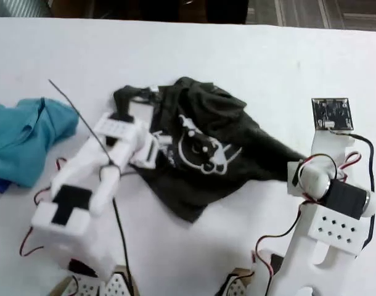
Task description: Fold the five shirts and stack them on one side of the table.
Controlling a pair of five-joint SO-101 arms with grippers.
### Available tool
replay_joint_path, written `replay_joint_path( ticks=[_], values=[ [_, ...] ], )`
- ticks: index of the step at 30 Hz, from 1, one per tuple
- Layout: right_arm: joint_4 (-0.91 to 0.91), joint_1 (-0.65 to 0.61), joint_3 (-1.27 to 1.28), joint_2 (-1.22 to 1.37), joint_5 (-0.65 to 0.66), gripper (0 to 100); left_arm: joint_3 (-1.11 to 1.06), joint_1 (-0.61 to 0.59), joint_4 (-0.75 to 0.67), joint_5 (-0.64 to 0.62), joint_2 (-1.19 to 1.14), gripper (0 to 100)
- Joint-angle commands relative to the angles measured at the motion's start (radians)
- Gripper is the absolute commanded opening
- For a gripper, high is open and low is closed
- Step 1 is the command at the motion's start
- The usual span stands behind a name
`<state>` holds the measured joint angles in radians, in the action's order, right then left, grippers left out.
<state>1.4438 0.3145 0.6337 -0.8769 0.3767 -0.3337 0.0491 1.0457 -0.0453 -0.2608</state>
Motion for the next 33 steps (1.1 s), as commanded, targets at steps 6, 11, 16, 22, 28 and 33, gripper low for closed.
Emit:
replay_joint_path(
  ticks=[6, 11, 16, 22, 28, 33],
  values=[
    [0.001, 0.008, -0.005, -0.028, 0.005, 24.7, 0.536, -0.112, 0.198, -0.037, -0.183, 32],
    [0.001, 0.012, -0.005, -0.027, 0.005, 24.8, 0.857, -0.078, 0.459, -0.032, -0.249, 32],
    [-0.015, 0.012, -0.003, -0.021, 0.005, 24.8, 1.055, 0.032, 0.736, 0.032, -0.276, 32],
    [-0.051, 0.013, -0.003, -0.021, 0.005, 24.8, 0.834, 0.210, 0.744, 0.302, -0.143, 26],
    [-0.056, 0.015, -0.002, -0.021, 0.005, 24.8, 0.390, 0.365, 0.735, 0.651, 0.061, 24],
    [-0.053, 0.015, -0.002, -0.021, 0.005, 24.8, 0.143, 0.364, 0.535, 0.605, 0.095, 24]
  ],
)
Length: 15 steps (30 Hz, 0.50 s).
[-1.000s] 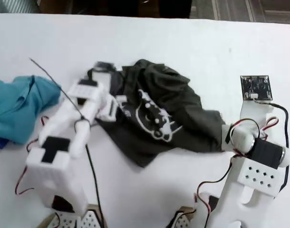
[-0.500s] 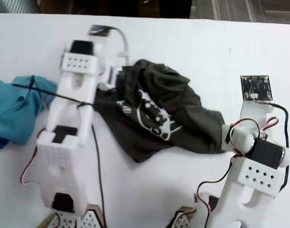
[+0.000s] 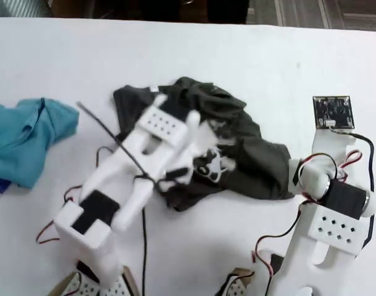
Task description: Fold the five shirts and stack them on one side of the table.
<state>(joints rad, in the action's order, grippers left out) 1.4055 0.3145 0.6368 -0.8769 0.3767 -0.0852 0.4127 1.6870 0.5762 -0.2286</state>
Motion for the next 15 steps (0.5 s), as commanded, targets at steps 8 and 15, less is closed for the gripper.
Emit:
replay_joint_path(
  ticks=[8, 15],
  values=[
    [-0.012, 0.015, -0.005, -0.021, 0.000, 24.8, -0.211, 0.020, -0.287, -0.155, 0.061, 24],
    [-0.012, 0.015, -0.005, -0.021, 0.000, 24.8, -0.211, 0.152, -0.276, -0.249, 0.061, 24]
  ],
)
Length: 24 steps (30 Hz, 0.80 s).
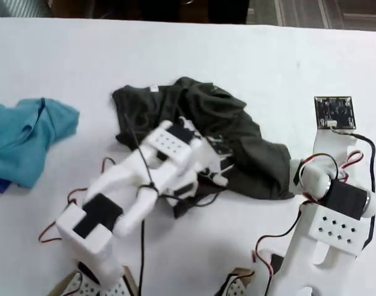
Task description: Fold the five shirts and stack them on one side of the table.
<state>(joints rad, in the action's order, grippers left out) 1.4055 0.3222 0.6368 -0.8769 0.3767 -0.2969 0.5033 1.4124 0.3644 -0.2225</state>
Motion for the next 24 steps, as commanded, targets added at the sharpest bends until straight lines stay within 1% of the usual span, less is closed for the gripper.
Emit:
replay_joint_path(
  ticks=[1, 3, 6, 14, 18, 20, 22, 24],
  values=[
    [-0.012, 0.007, -0.005, -0.021, 0.002, 24.8, -0.004, 0.077, -0.009, -0.040, 0.052, 24],
    [-0.012, 0.007, -0.005, -0.021, 0.003, 24.8, -0.019, 0.086, -0.041, -0.043, 0.052, 24],
    [-0.012, 0.007, -0.005, -0.021, 0.005, 24.8, -0.015, 0.063, -0.081, -0.044, 0.054, 24],
    [-0.012, 0.007, -0.005, -0.021, 0.005, 24.8, -0.008, 0.048, -0.117, -0.044, 0.052, 24],
    [-0.012, 0.007, -0.005, -0.021, 0.005, 24.8, -0.008, -0.014, -0.166, -0.041, 0.051, 24],
    [-0.012, 0.007, -0.005, -0.021, 0.005, 24.8, -0.008, -0.040, -0.167, -0.037, 0.051, 24],
    [-0.012, 0.007, -0.005, -0.021, 0.005, 24.8, -0.019, -0.060, -0.166, -0.035, 0.051, 21],
    [-0.012, 0.007, -0.005, -0.021, 0.003, 24.8, -0.054, -0.064, -0.172, -0.017, 0.051, 12]
  ],
)
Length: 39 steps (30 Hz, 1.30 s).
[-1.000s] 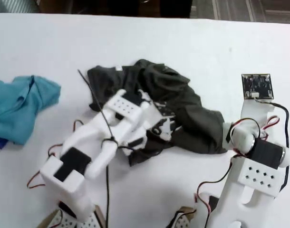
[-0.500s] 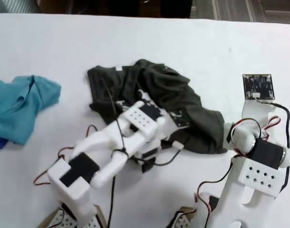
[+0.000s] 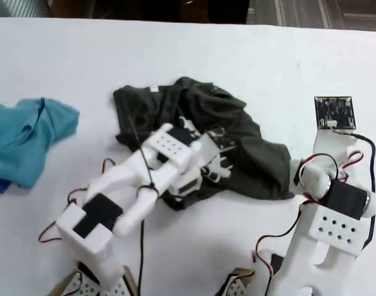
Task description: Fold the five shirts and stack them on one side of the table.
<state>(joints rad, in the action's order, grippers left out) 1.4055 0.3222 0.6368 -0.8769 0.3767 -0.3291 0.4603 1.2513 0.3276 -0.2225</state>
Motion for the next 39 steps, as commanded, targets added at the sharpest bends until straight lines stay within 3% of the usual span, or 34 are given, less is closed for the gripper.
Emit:
replay_joint_path(
  ticks=[1, 2, 5, 10, 14, 20, 28, 35, 39],
  values=[
    [-0.012, 0.007, -0.005, -0.021, 0.002, 24.8, -0.047, -0.021, -0.012, 0.044, 0.051, 7],
    [-0.012, 0.007, -0.005, -0.021, 0.002, 24.8, -0.070, -0.017, -0.015, 0.063, 0.051, 2],
    [-0.012, 0.005, -0.005, -0.021, -0.002, 24.8, -0.130, -0.018, -0.021, 0.084, 0.052, 6],
    [-0.018, 0.005, 0.012, -0.021, -0.002, 24.8, -0.127, -0.061, 0.032, 0.086, 0.063, 3],
    [-0.108, 0.007, 0.120, -0.021, -0.002, 24.8, 0.002, -0.170, 0.219, 0.094, 0.063, 2],
    [-0.209, 0.007, 0.204, -0.019, -0.040, 24.9, 0.259, -0.379, 0.525, 0.222, 0.064, 2],
    [-0.255, -0.076, 0.144, 0.122, -0.121, 30.0, 0.386, -0.644, 0.532, 0.227, 0.259, 2],
    [-0.051, -0.254, -0.126, 0.539, -0.117, 33.9, 0.239, -0.766, 0.508, 0.227, 0.486, 2],
    [0.035, -0.351, -0.232, 0.713, -0.121, 28.8, 0.124, -0.841, 0.396, 0.221, 0.554, 2]
  ],
)
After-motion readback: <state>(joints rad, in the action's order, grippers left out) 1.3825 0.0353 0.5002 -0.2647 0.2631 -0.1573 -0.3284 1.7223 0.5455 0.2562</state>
